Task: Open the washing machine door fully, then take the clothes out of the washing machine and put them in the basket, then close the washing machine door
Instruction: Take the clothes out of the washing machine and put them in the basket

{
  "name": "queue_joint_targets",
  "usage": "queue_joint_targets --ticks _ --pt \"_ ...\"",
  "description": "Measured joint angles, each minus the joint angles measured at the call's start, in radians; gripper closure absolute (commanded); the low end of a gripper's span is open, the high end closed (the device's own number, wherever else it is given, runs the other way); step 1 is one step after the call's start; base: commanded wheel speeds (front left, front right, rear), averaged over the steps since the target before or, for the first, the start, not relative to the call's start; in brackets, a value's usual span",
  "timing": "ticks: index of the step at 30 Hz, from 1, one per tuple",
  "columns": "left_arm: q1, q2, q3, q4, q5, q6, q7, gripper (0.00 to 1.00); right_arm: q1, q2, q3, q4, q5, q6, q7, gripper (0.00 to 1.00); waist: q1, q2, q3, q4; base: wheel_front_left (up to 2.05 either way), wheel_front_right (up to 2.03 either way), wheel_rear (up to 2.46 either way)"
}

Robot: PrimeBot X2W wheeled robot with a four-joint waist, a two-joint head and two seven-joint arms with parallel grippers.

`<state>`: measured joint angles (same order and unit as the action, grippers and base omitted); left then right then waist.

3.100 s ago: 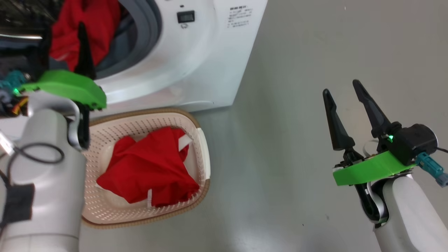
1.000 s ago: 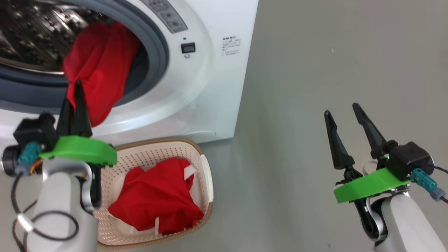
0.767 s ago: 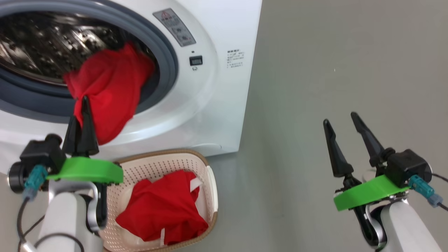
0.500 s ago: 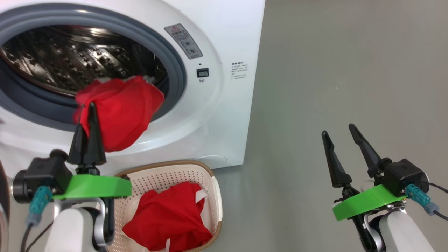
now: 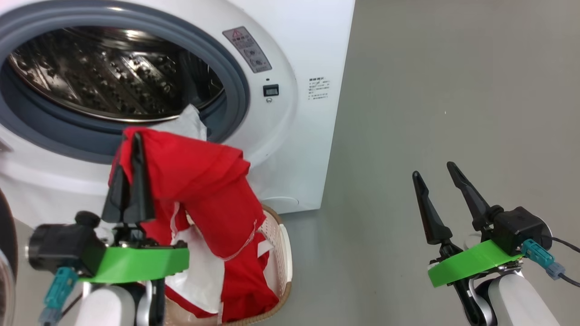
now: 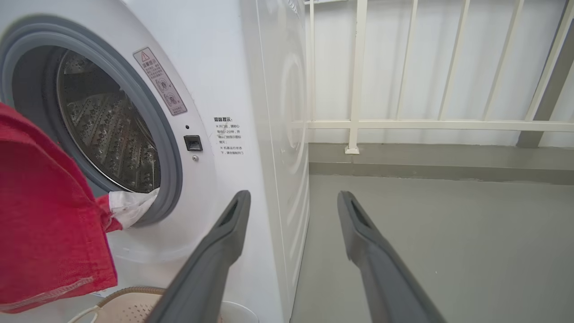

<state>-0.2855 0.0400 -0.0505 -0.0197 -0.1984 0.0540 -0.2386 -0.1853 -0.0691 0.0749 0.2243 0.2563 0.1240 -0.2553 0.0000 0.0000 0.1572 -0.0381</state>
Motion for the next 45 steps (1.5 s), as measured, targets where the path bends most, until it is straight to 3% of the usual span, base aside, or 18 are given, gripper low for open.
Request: queue_joint_targets --ticks 14,26,37,45 --pt "-0.096 -0.001 -0.055 0.367 -0.089 -0.012 -0.002 1.0 -0.06 -0.001 -0.001 -0.015 0.001 0.0 0.0 0.0 0.0 0.0 0.137 -0.019 0.0 0.0 0.0" --pt "-0.305 -0.008 -0.098 0.86 -0.203 -0.054 -0.01 1.0 -0.126 -0.001 0.007 -0.025 0.007 0.0 0.0 0.0 0.0 0.0 0.27 -0.049 0.0 0.0 0.0" --pt "-0.484 -0.015 -0.142 1.216 -0.254 -0.09 0.1 1.0 -0.173 0.001 0.033 -0.033 0.01 0.0 0.0 0.0 0.0 0.0 0.357 -0.092 0.0 0.0 0.0" --pt "-0.53 -0.012 -0.161 1.292 -0.256 -0.109 0.202 1.0 -0.208 0.002 0.037 -0.036 0.035 0.0 0.0 0.0 0.0 0.0 0.408 -0.119 0.0 0.0 0.0"
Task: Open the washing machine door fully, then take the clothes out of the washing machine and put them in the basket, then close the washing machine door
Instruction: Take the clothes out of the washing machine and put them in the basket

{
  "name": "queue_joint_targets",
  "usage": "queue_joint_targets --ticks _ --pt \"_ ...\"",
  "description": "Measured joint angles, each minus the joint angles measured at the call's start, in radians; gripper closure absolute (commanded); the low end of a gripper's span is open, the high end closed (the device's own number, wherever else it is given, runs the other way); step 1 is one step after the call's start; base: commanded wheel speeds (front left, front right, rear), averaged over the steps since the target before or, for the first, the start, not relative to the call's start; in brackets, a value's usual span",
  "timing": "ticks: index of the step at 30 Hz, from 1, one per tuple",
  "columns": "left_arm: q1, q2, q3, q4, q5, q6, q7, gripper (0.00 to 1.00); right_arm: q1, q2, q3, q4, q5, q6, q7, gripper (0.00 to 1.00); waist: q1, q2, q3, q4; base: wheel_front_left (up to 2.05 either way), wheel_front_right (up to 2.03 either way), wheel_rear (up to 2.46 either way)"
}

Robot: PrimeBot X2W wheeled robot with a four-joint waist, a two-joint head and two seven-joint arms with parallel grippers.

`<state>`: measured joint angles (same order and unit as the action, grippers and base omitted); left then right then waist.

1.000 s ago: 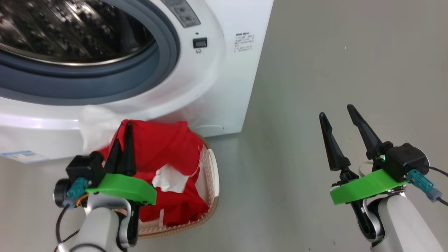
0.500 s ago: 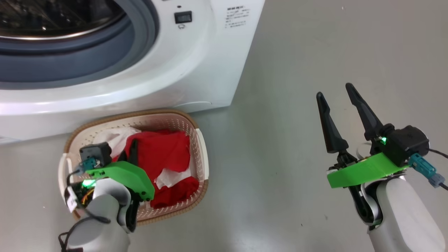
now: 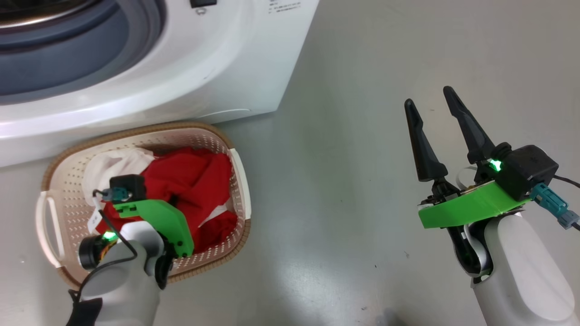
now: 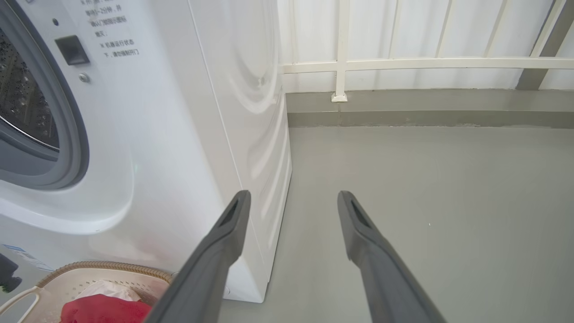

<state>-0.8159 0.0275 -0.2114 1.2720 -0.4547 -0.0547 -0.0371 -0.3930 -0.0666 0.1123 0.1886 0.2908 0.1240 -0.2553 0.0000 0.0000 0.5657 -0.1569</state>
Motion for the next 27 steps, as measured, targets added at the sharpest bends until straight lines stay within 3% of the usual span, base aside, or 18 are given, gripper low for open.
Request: queue_joint_targets --ticks 4,6,8,9,21,27 --pt "-0.005 0.019 -0.008 0.007 0.0 0.006 -0.002 1.0 -0.005 0.002 0.004 -0.001 0.0 0.0 0.0 0.0 0.0 0.0 0.016 -0.016 0.0 0.0 0.0" --pt "-0.005 0.025 -0.009 0.011 0.0 0.016 -0.01 0.89 -0.005 0.004 0.004 0.0 0.0 0.0 0.0 0.0 0.0 0.0 0.02 -0.021 0.0 0.0 0.0" --pt "-0.005 0.025 -0.014 0.016 0.0 0.016 -0.012 0.6 -0.005 0.004 0.004 0.004 0.0 0.0 0.0 0.0 0.0 0.0 0.017 -0.023 0.0 0.0 0.0" --pt "-0.005 0.024 -0.019 0.016 0.002 0.02 -0.023 0.03 -0.005 0.004 0.004 0.006 0.0 0.0 0.0 0.0 0.0 0.0 0.014 -0.023 0.0 0.0 0.0" --pt "0.018 0.021 -0.017 0.012 -0.013 0.008 -0.19 0.0 0.006 -0.001 0.007 0.023 0.0 0.0 0.0 0.0 0.0 0.0 -0.089 0.004 0.0 0.0 0.0" --pt "0.124 0.019 0.0 -0.101 -0.014 -0.007 -0.212 0.0 0.069 -0.022 0.005 0.038 0.0 0.0 0.0 0.0 0.0 0.0 -0.176 0.027 0.0 0.0 0.0"
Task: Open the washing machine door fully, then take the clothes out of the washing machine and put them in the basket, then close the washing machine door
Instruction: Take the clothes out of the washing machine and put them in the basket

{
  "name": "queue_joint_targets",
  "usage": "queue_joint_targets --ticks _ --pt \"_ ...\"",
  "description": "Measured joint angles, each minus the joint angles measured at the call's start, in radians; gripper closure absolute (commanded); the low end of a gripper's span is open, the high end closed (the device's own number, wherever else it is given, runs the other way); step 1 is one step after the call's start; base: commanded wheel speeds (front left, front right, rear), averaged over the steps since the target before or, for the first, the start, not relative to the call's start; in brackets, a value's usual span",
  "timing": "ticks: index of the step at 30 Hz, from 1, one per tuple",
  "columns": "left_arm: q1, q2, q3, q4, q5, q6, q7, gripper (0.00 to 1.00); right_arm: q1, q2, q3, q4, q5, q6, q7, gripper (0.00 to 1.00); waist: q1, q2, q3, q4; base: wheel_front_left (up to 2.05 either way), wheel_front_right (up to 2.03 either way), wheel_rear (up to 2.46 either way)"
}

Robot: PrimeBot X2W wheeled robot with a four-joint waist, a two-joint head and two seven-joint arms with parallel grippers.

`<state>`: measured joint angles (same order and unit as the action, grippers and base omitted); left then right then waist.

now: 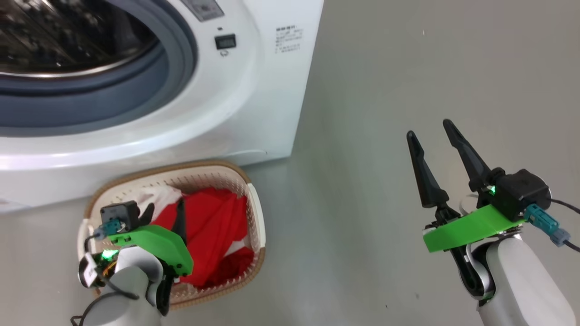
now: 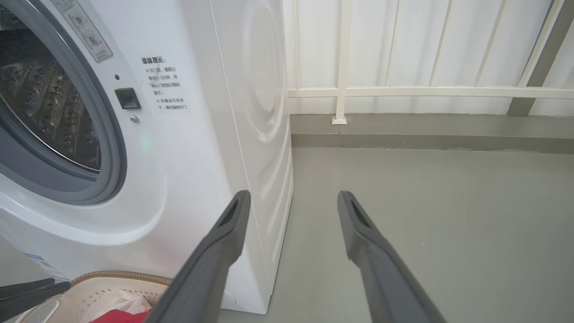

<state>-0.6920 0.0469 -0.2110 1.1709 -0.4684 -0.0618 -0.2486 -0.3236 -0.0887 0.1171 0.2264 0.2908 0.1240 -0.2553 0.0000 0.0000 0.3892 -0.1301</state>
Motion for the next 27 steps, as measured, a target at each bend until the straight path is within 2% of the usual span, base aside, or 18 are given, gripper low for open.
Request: queue_joint_targets --ticks 6,15,27 --pt "0.128 0.0 0.054 -0.206 0.008 0.002 -0.001 0.0 0.045 -0.002 -0.004 0.002 0.0 0.0 0.0 0.0 0.0 0.0 -0.078 0.021 0.0 0.0 0.0" --pt "0.304 0.001 0.119 -0.503 0.081 0.028 -0.001 0.0 0.09 -0.002 -0.011 0.009 0.0 0.0 0.0 0.0 0.0 0.0 -0.184 0.052 0.0 0.0 0.0" --pt "0.49 -0.001 0.165 -0.762 0.145 -0.001 -0.001 0.0 0.159 0.007 -0.04 0.016 -0.017 0.0 0.0 0.0 0.0 0.0 -0.295 0.078 0.0 0.0 0.0"
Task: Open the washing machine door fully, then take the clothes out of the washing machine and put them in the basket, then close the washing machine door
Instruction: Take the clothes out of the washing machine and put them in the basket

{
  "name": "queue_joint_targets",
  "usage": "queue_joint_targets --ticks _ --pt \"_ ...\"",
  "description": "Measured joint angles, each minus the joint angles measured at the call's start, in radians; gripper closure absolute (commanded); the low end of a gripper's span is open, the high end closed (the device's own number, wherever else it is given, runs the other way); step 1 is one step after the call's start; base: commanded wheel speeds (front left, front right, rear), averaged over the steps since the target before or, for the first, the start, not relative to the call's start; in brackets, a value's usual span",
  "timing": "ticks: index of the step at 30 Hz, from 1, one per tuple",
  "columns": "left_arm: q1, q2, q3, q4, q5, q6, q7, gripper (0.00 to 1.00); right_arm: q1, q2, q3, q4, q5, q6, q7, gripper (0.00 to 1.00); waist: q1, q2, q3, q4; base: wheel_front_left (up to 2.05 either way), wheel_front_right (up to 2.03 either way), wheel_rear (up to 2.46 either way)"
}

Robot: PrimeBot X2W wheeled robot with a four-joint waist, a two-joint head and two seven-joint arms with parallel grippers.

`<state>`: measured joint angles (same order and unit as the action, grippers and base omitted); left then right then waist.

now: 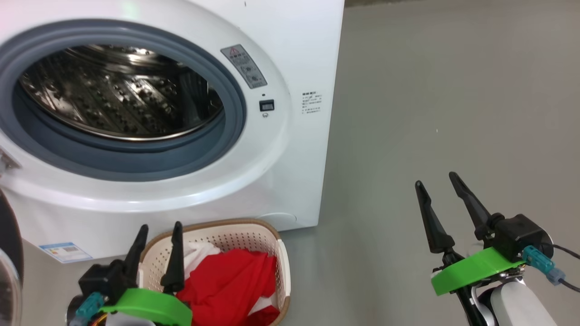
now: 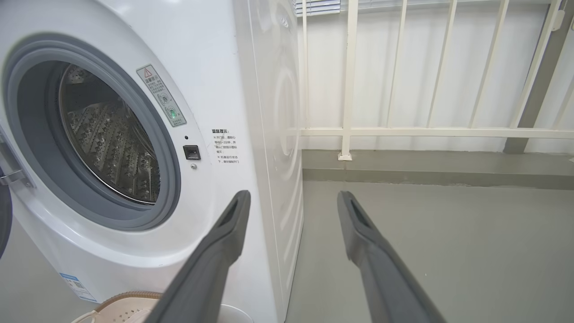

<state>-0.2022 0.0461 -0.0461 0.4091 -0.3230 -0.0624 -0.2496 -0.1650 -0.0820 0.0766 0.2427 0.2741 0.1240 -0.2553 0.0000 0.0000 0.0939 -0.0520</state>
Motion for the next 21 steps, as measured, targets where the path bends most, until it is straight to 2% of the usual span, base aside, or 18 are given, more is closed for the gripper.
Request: queue_joint_targets --ticks 11,21 --pt "0.1 -0.001 0.039 -0.14 0.078 -0.001 0.0 0.0 0.039 0.016 -0.029 -0.014 -0.022 0.0 0.0 0.0 0.0 0.0 -0.057 0.012 0.0 0.0 0.0" --pt "0.126 -0.002 0.053 -0.153 0.086 -0.009 0.0 0.0 0.059 0.022 -0.032 -0.015 -0.028 0.0 0.0 0.0 0.0 0.0 -0.071 0.012 0.0 0.0 0.0"
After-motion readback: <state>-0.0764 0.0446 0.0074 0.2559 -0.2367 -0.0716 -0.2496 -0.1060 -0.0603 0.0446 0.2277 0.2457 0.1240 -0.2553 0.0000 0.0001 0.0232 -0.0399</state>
